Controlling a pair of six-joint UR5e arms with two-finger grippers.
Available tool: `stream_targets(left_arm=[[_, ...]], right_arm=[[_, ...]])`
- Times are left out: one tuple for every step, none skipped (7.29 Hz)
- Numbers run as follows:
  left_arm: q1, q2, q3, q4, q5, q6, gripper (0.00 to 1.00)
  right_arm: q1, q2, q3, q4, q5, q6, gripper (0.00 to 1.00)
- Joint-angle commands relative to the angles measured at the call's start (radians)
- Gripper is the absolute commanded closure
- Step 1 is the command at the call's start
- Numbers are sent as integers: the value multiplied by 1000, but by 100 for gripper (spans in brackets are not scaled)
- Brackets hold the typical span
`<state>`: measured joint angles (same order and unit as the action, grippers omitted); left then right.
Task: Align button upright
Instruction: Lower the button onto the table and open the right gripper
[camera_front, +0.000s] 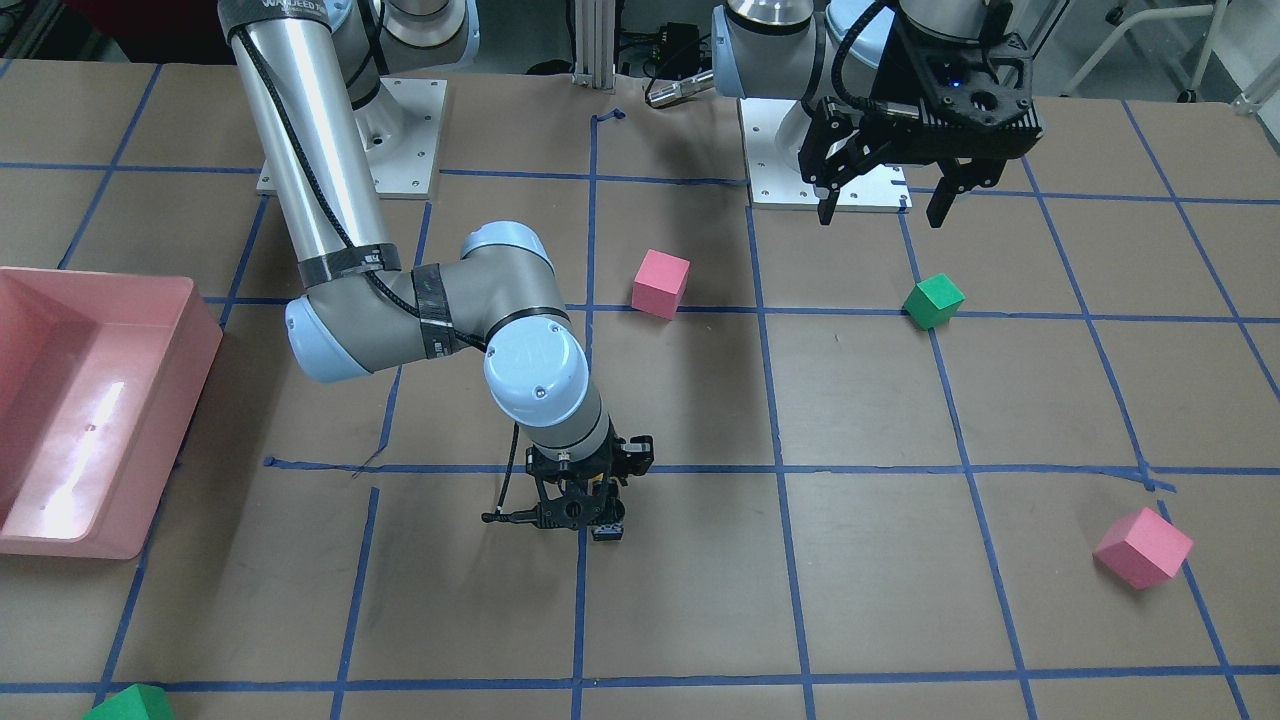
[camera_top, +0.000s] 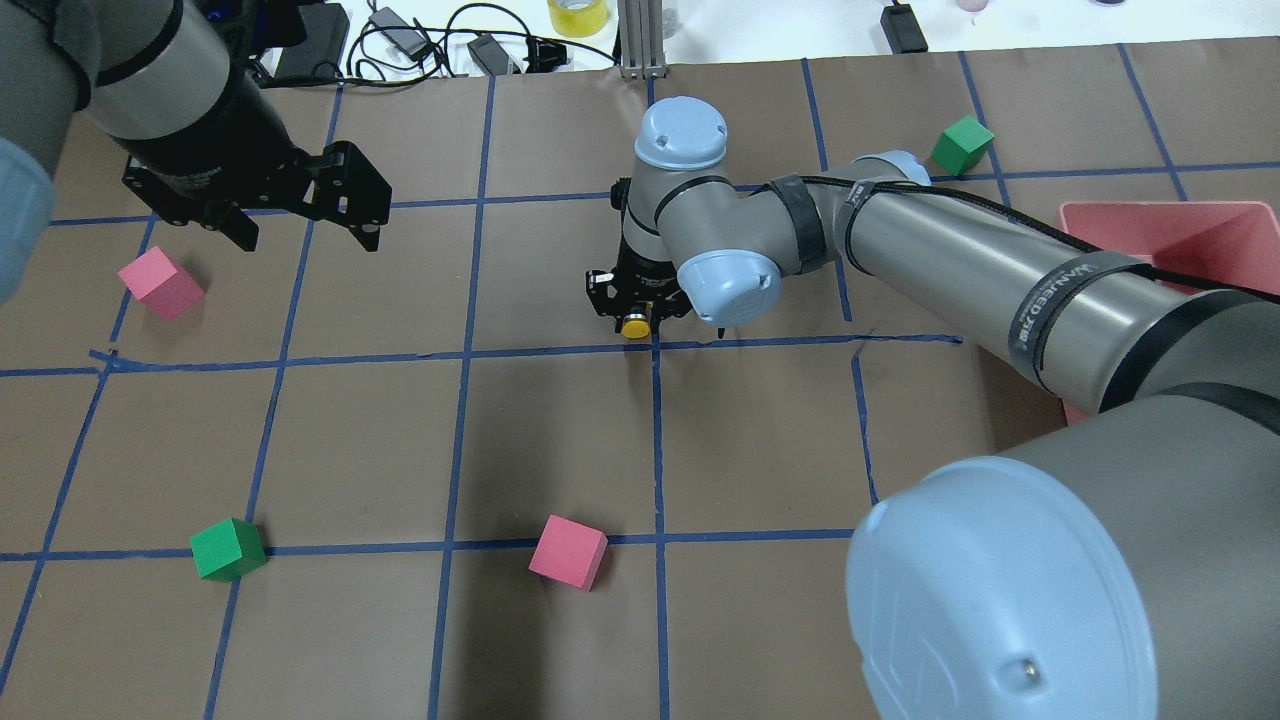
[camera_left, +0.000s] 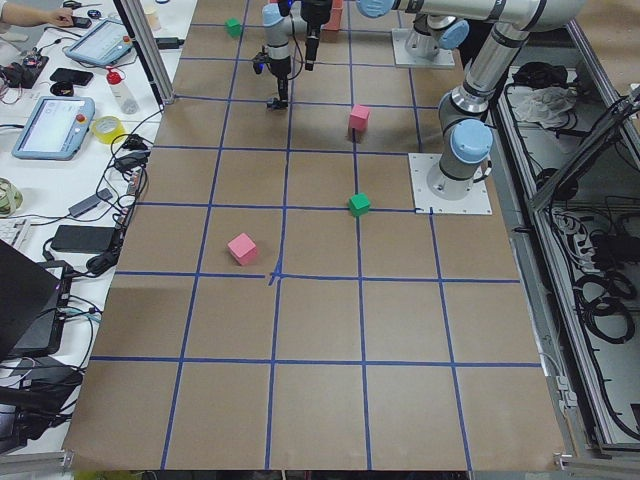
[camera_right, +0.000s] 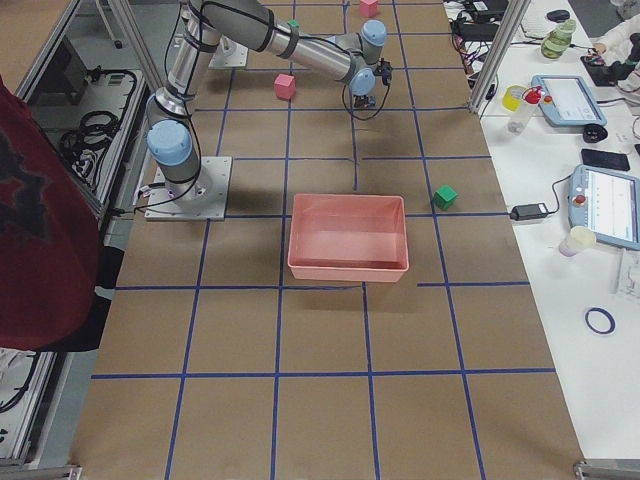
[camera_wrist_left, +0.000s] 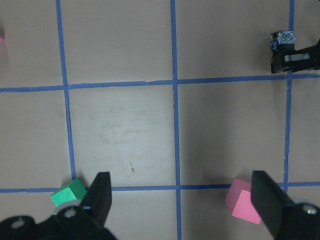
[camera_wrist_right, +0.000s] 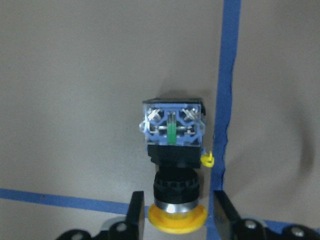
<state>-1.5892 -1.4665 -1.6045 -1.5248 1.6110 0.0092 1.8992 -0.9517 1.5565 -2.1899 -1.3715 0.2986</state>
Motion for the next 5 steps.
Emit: stream_targets(left_arm=[[0, 0, 0, 0, 1, 0, 0], [0, 0, 0, 0, 0, 0, 0], [0, -3, -2, 0, 0, 0, 0], [-5, -6, -20, 3, -2, -6, 0], [-6, -3, -44, 17, -3, -20, 0]], right_arm=[[0, -2, 1, -16, 2, 1, 28], [0, -12, 1, -17, 3, 2, 26], [0, -19, 1, -14, 2, 1, 25], [1, -47, 2, -4, 0, -13, 19], [0, -91, 13, 10, -14, -13, 12]])
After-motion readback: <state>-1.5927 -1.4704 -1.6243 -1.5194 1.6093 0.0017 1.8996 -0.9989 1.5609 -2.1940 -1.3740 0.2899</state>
